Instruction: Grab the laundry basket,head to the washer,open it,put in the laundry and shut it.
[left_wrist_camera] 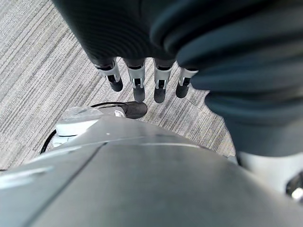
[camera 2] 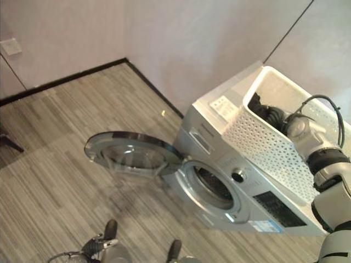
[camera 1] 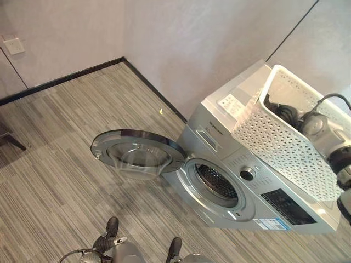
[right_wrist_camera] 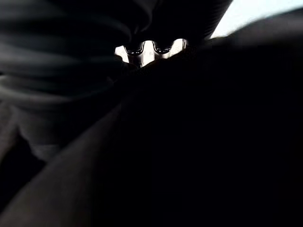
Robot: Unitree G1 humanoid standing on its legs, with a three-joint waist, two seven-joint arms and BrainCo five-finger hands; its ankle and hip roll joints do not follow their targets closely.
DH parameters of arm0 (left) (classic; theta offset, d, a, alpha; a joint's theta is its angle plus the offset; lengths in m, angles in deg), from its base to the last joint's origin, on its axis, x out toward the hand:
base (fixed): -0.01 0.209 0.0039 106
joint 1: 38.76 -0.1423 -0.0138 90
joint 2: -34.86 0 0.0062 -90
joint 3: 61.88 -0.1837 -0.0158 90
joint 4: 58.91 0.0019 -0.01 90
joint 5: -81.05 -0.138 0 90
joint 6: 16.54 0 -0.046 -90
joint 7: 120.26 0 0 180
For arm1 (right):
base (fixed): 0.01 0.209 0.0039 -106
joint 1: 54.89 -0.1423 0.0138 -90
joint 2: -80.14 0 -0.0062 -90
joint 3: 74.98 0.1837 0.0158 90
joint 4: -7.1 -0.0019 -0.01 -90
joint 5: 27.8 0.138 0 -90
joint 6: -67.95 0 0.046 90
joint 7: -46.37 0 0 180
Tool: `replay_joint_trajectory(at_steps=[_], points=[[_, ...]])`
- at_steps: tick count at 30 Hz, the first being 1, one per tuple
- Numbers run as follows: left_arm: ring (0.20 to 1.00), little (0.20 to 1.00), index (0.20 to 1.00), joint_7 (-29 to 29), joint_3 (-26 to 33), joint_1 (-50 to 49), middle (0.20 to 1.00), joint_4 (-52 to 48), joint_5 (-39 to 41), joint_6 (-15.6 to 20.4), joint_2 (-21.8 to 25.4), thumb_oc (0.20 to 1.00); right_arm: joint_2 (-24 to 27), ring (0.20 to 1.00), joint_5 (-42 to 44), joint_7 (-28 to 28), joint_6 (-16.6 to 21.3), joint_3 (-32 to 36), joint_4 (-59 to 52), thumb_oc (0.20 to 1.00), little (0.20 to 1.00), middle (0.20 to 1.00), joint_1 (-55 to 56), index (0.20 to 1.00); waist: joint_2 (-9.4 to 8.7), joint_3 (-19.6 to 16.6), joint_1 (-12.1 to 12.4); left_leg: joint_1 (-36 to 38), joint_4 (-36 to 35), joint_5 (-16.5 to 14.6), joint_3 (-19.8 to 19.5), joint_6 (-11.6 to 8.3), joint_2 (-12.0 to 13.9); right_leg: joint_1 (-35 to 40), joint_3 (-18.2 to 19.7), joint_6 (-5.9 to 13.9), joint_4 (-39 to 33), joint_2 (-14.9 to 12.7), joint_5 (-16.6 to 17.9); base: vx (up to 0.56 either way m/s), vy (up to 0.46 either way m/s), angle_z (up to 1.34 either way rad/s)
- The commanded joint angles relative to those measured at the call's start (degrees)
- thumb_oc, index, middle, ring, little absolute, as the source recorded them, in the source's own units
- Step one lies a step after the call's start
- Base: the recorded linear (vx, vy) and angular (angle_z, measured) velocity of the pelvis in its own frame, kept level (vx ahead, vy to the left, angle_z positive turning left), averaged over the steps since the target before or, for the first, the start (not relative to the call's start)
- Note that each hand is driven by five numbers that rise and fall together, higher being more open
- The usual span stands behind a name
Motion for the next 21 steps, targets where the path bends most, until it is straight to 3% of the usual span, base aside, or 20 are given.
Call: replay_joint_trajectory(at_steps=[1,3,4,5,11,17,21], points=[[1.000,1.000,1.000,0.82,-2.00,0.52,1.000,1.02,-0.20,-0.05,-1.91,1.000,1.55,1.000,-3.16,-2.43,-0.26,-4.85,-0.16,1.000,1.000,1.000,-5.34,1.000,-1.82,2.94,2.17,1.89,4.05,-6.90,-0.65,1.20,2.50,-4.80,-1.10,2.32,3.45,-4.16,0.62,0.02,-0.022,0.16],[1.000,1.000,1.000,0.99,-2.08,0.50,1.000,1.06,-0.32,0.09,-1.90,1.000,2.53,1.000,-3.62,-3.18,-0.04,-5.39,-0.61,1.000,1.000,1.000,-4.61,1.000,-1.68,3.24,2.20,1.55,3.95,-6.68,-0.92,1.17,2.50,-5.10,-1.37,2.33,3.46,-4.16,0.65,0.01,-0.017,0.15],[1.000,1.000,1.000,1.02,-2.27,0.49,1.000,0.48,-0.21,0.25,-1.79,1.000,3.19,0.570,-3.69,-3.15,-0.06,-5.18,-0.25,0.570,0.570,0.570,-3.96,0.570,-1.42,3.61,2.23,1.27,3.81,-6.46,-1.02,1.12,2.45,-5.35,-1.50,2.34,3.49,-4.19,0.69,0.00,-0.015,0.08],[1.000,1.000,1.000,1.02,-2.29,0.49,1.000,0.47,-0.21,0.25,-1.77,1.000,3.20,0.200,-3.69,-3.15,-0.05,-5.15,-0.25,0.200,0.200,0.200,-3.92,0.200,-1.42,3.60,2.24,1.26,3.81,-6.45,-1.03,1.12,2.45,-5.36,-1.51,2.34,3.49,-4.19,0.69,0.00,-0.005,0.04],[1.000,1.000,1.000,0.28,-3.58,2.20,1.000,1.87,0.10,0.18,-2.48,1.000,0.22,0.200,-1.61,2.15,-0.54,1.25,7.55,0.200,0.200,0.200,-6.11,0.200,-0.21,3.16,1.51,1.11,3.55,-6.43,-0.83,1.37,1.81,-5.62,-0.99,2.22,2.98,-4.32,0.90,0.00,0.000,0.00],[1.000,1.000,1.000,-0.41,-3.21,2.53,1.000,2.80,-0.19,0.04,-2.67,1.000,-0.92,0.200,0.47,6.30,0.00,5.48,8.09,0.200,0.200,0.200,-8.35,0.200,0.13,2.09,0.53,2.32,3.49,-7.17,-0.32,1.64,1.56,-4.92,-0.55,2.18,3.00,-4.37,0.54,0.00,0.000,0.00],[1.000,1.000,1.000,-1.21,-2.75,2.58,1.000,3.08,-0.60,0.36,-2.39,1.000,-0.04,0.200,7.71,11.04,1.46,11.30,5.94,0.200,0.200,0.200,-9.96,0.200,0.40,0.76,-0.36,3.64,3.61,-8.05,0.10,1.82,1.15,-4.17,-0.09,2.21,3.36,-4.61,0.18,0.02,0.026,0.00]])
